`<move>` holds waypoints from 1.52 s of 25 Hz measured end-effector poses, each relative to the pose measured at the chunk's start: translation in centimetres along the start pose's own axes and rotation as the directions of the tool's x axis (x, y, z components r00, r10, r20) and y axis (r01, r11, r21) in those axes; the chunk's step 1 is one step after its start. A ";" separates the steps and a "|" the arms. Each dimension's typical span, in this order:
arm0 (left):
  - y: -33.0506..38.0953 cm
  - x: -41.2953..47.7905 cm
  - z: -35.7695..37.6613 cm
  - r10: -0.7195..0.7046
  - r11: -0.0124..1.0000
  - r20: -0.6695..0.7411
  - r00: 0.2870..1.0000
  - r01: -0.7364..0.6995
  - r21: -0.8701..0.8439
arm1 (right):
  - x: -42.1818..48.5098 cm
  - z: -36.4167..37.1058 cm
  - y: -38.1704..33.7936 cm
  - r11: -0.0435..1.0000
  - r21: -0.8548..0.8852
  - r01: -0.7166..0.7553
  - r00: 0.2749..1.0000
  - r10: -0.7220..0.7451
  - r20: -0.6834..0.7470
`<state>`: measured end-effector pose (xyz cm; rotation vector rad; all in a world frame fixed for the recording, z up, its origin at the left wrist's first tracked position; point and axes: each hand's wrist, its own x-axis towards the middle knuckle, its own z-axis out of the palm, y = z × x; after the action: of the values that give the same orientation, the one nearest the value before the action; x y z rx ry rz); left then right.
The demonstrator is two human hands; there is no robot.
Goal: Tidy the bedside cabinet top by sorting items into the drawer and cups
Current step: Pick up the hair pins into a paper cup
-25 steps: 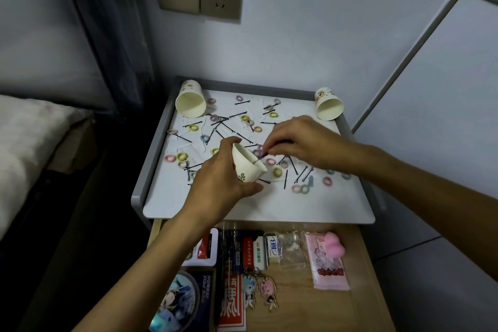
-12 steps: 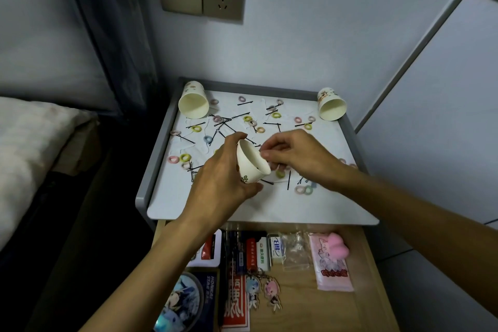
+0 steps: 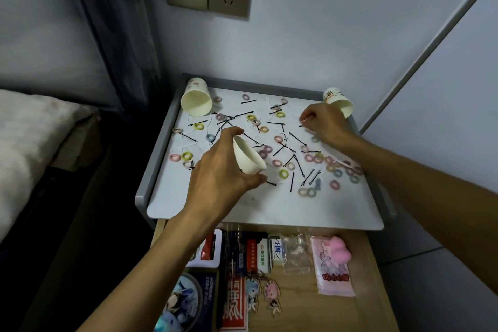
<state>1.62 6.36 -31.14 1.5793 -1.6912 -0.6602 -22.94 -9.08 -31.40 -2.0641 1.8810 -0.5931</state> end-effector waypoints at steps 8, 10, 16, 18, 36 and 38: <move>-0.8 0.6 -0.1 -0.009 1.000 0.040 0.999 0.009 -0.012 | 4.5 2.4 4.3 0.992 -0.117 0.050 0.996 -0.041 0.076; -1.1 0.5 -0.3 -0.016 1.000 0.041 0.999 0.017 -0.015 | 4.8 2.3 4.3 0.993 -0.105 0.052 0.996 -0.044 0.074; -1.1 0.5 -0.5 -0.018 1.000 0.043 0.999 0.019 -0.008 | 5.3 2.5 3.8 0.953 -0.295 0.064 0.987 -0.016 0.162; -1.0 0.5 -0.5 -0.014 1.000 0.042 0.999 0.014 -0.013 | 5.0 2.5 3.3 0.938 -0.337 0.084 0.989 -0.038 0.141; -0.4 0.3 -0.4 0.005 1.000 0.041 0.999 -0.004 -0.017 | 0.5 4.1 1.0 0.959 -0.278 -0.058 0.991 0.089 0.102; -0.4 0.3 -0.4 0.006 1.000 0.041 0.999 -0.005 -0.019 | 0.5 4.4 0.8 0.933 -0.345 -0.097 0.979 0.151 0.135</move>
<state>2.20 6.10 -31.13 1.5570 -1.7137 -0.7091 -21.53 -9.92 -35.55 -2.0929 2.1147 -0.0712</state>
